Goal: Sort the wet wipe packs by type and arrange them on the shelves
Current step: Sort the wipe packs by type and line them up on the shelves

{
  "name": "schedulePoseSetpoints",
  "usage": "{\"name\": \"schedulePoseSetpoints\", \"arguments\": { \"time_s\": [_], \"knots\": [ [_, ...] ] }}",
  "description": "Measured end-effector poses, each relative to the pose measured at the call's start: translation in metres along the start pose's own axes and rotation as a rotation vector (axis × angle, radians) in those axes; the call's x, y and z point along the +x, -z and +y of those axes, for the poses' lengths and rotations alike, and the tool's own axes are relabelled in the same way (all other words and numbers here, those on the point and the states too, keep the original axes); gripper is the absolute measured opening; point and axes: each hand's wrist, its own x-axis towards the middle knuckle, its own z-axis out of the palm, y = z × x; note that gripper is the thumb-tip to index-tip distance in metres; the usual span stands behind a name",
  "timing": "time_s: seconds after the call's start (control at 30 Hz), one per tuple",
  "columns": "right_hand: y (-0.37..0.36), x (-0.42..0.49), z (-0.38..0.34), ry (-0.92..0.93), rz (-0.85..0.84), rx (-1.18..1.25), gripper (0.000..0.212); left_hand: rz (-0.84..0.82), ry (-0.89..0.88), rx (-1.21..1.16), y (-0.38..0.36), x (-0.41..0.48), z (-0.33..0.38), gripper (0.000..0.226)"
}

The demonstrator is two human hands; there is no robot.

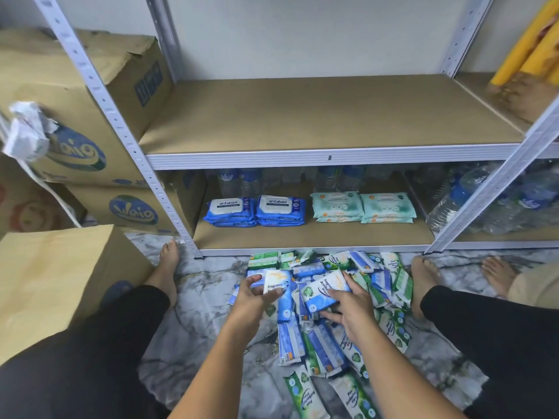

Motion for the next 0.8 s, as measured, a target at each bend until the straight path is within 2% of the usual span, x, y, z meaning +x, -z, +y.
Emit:
{"name": "schedulePoseSetpoints", "arguments": {
  "time_s": [0.07,0.13,0.23,0.33,0.4,0.5,0.6,0.8],
  "knots": [
    [-0.001,-0.001,-0.001,-0.001,0.010,0.007,0.056,0.037,-0.029,0.011,-0.001,0.002,-0.002,0.031],
    [-0.002,-0.001,-0.002,0.013,0.013,0.000,0.053,0.049,-0.017,0.012,-0.002,0.002,-0.002,0.024],
    [-0.003,0.003,-0.002,0.064,0.050,-0.060,0.051,0.006,0.017,0.070,0.002,0.000,-0.001,0.033],
    [-0.007,0.007,0.003,0.099,0.104,-0.095,0.051,-0.083,0.069,0.072,0.009,0.006,-0.007,0.063],
    [-0.010,0.012,0.007,0.084,0.118,-0.070,0.054,-0.069,0.050,0.065,0.011,0.009,-0.005,0.062],
    [-0.017,0.018,0.008,0.057,0.121,-0.039,0.055,-0.005,-0.007,0.054,0.019,0.018,-0.001,0.049],
    [-0.028,0.025,0.009,0.078,0.114,-0.005,0.059,0.082,-0.038,0.026,0.032,0.030,0.005,0.049],
    [-0.062,0.044,0.003,0.104,0.067,0.026,0.057,0.395,-0.209,0.055,0.051,0.064,0.027,0.039]
  ]
}}
